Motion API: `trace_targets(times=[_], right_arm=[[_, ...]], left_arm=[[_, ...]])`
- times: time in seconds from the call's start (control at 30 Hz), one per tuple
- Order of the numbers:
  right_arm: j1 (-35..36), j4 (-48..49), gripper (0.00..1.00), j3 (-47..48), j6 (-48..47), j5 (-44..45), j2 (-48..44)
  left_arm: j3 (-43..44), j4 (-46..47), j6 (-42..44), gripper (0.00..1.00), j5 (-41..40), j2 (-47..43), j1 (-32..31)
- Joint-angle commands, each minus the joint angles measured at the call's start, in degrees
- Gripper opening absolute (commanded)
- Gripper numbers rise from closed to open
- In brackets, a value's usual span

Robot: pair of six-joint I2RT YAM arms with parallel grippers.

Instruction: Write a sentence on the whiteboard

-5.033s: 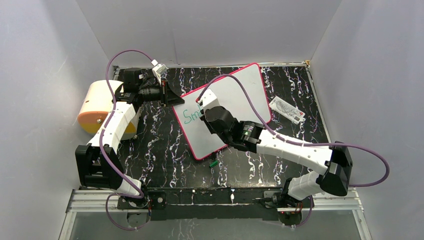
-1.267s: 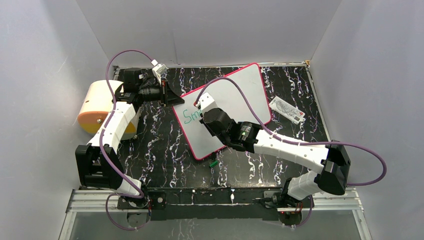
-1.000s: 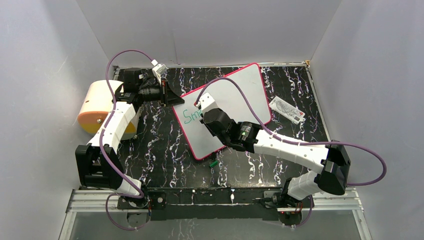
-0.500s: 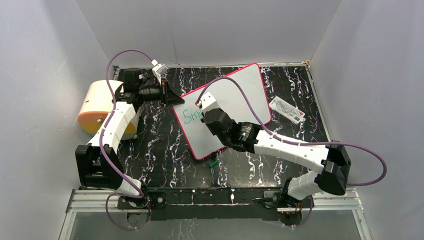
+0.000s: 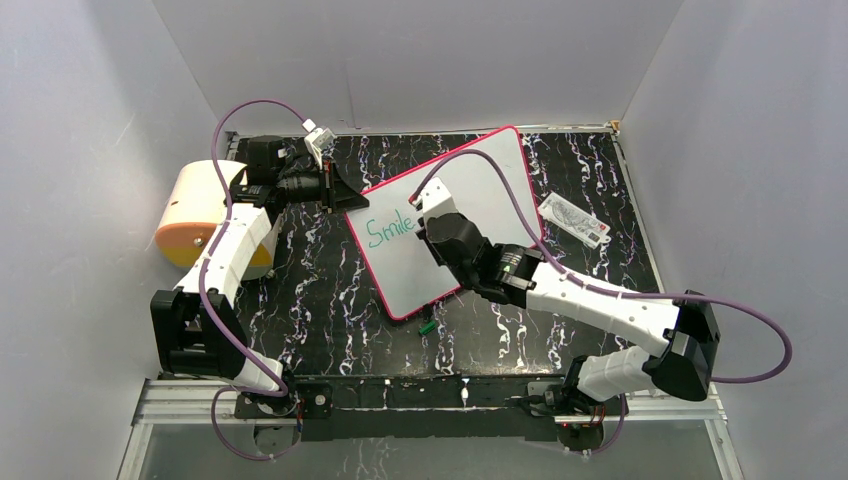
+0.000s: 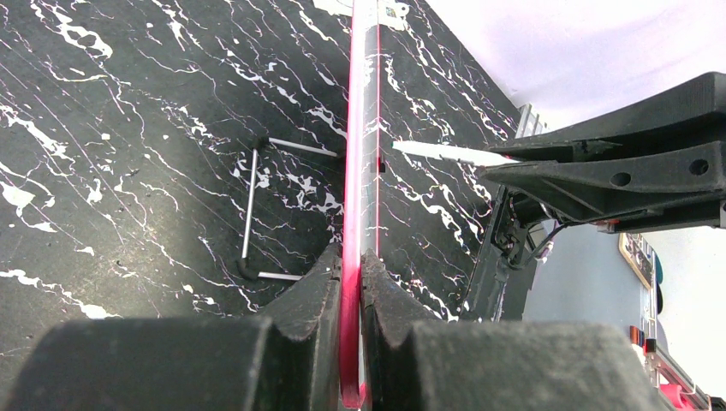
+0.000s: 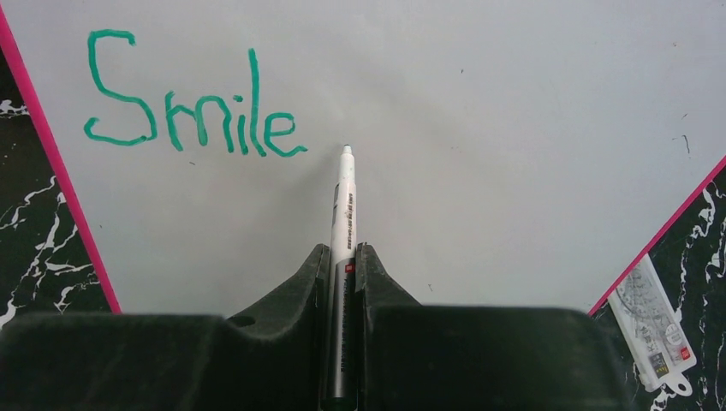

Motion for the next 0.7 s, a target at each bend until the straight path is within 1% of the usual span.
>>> trace_targets(times=[0.0, 0.67], right_arm=[[-0.6, 3.2, 0.0, -0.9, 0.4, -1.2, -1.9], [-1.3, 4.2, 0.0, -1.5, 0.5, -2.7, -1.0]], left_arm=[[-1.9, -2.7, 2.5, 0.0, -3.3, 0.7, -0.6], [-2.0, -2.7, 2.6, 0.0, -3.3, 0.7, -0.6]])
